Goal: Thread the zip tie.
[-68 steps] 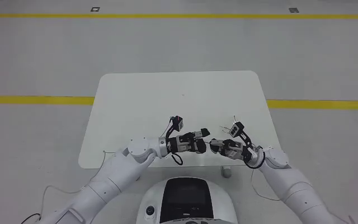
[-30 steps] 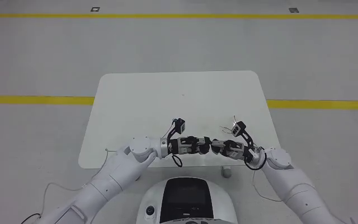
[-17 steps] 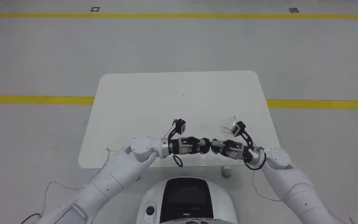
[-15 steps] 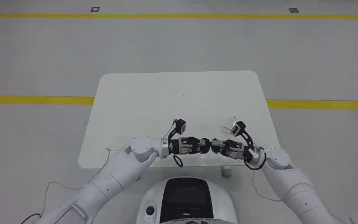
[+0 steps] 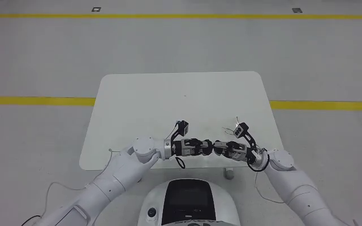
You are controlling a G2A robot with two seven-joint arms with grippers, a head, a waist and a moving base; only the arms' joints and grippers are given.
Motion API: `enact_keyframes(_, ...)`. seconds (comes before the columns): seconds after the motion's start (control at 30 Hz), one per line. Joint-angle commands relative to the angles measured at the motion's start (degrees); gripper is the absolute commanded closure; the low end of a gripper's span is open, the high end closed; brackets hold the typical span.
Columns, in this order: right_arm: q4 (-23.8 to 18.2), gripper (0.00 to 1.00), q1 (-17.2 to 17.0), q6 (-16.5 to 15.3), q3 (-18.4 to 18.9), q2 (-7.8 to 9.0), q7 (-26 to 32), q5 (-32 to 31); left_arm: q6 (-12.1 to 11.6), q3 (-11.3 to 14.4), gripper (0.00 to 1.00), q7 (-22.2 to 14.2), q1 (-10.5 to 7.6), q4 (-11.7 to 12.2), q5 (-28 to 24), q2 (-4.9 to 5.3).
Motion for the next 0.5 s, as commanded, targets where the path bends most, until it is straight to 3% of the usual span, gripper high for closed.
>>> enact_keyframes(0.0, 0.0, 1.0, 0.0, 0.1, 0.0, -0.03, 0.1, -0.1, 0.0, 0.0, 0.93, 0.0, -0.03, 0.0, 0.0, -0.03)
enact_keyframes(0.4, 0.5, 1.0, 0.0, 0.5, 0.3, -0.24, 0.4, 0.2, -0.1, 0.4, 1.0, -0.1, -0.36, 0.5, 0.4, -0.21)
enact_keyframes(0.43, 0.5, 0.97, 0.0, 0.6, 0.3, -0.27, 0.4, 0.2, -0.1, 0.4, 1.0, -0.1, -0.38, 0.5, 0.5, -0.22)
enact_keyframes(0.47, 0.6, 0.73, 0.1, 0.6, 0.3, -0.29, 0.4, 0.2, -0.2, 0.4, 1.0, -0.2, -0.38, 0.5, 0.5, -0.24)
